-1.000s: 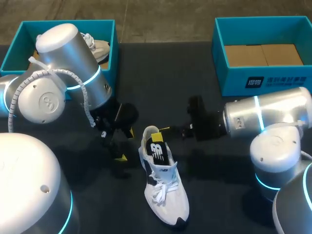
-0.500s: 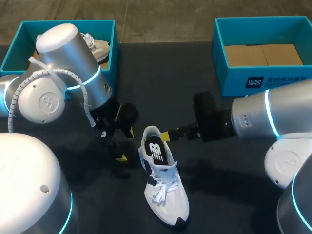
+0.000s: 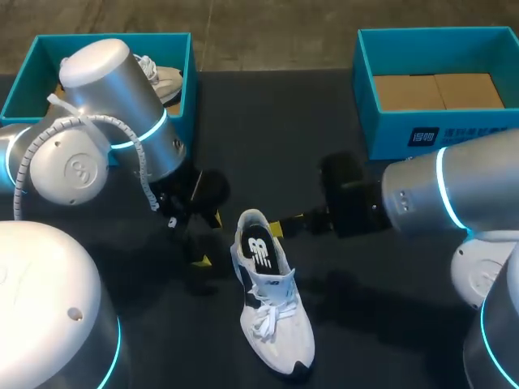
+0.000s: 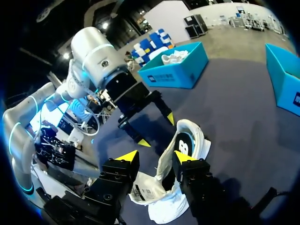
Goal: Take the shoe out of the shoebox, open the shoe tongue, remove and reinsert the insole, then place the shoe into the shoebox
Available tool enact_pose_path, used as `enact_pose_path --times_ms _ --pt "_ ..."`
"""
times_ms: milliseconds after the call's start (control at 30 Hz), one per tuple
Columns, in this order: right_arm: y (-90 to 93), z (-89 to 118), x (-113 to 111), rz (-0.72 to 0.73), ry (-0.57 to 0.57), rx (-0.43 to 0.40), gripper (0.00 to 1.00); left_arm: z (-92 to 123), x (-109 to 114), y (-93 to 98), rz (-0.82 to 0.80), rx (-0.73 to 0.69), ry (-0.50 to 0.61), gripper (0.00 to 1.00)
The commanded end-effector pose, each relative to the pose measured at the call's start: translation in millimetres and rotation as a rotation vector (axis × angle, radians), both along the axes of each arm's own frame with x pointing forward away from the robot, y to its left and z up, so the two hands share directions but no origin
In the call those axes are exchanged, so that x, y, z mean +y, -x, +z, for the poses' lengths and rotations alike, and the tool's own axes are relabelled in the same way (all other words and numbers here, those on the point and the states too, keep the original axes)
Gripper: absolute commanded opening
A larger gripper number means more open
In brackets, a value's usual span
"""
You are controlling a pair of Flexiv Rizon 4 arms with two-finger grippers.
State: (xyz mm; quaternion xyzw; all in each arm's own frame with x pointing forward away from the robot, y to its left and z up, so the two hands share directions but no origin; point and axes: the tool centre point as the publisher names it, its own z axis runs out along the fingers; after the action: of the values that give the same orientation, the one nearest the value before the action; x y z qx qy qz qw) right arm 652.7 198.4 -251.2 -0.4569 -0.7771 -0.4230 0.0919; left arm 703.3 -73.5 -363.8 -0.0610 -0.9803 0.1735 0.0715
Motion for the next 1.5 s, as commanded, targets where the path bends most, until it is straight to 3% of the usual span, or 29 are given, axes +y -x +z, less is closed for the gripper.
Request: enact_pose_path --times_ms 33,567,600,667,700,800,867,900,1333,1500 --pt "-0.5 5 17 -0.135 0.219 -0.041 0.46 18 11 2.1 0.017 -0.016 -0.019 1.00" --pt "-5.6 -1 44 -0.235 0.494 0.071 0.40 36 74 -11.2 0.214 0.079 -0.095 1.00" --pt "-6.4 -2 45 -0.248 0.513 0.079 0.36 37 78 -13.2 0.230 0.092 -0.105 1.00" --pt "-7.4 -2 49 -0.263 0.523 0.080 0.08 37 85 -17.1 0.263 0.123 -0.125 1.00" --pt "-8.3 -3 50 -0.283 0.548 0.090 0.00 37 88 -19.0 0.279 0.136 -0.140 1.00" --pt "-10.0 -4 52 -0.316 0.592 0.104 0.00 37 97 -25.4 0.336 0.162 -0.187 1.00" --pt "-11.0 -6 52 -0.387 0.637 0.082 0.00 37 101 -28.6 0.470 0.017 -0.298 1.00" --pt "-9.8 -5 51 -0.421 0.597 0.037 0.00 37 101 -28.6 0.470 0.017 -0.298 1.00" --pt "-9.8 -5 51 -0.421 0.597 0.037 0.00 37 101 -28.6 0.470 0.017 -0.298 1.00" --pt "-16.3 -12 63 -0.364 0.621 0.072 0.00 49 117 -37.1 0.198 -0.005 -0.204 1.00"
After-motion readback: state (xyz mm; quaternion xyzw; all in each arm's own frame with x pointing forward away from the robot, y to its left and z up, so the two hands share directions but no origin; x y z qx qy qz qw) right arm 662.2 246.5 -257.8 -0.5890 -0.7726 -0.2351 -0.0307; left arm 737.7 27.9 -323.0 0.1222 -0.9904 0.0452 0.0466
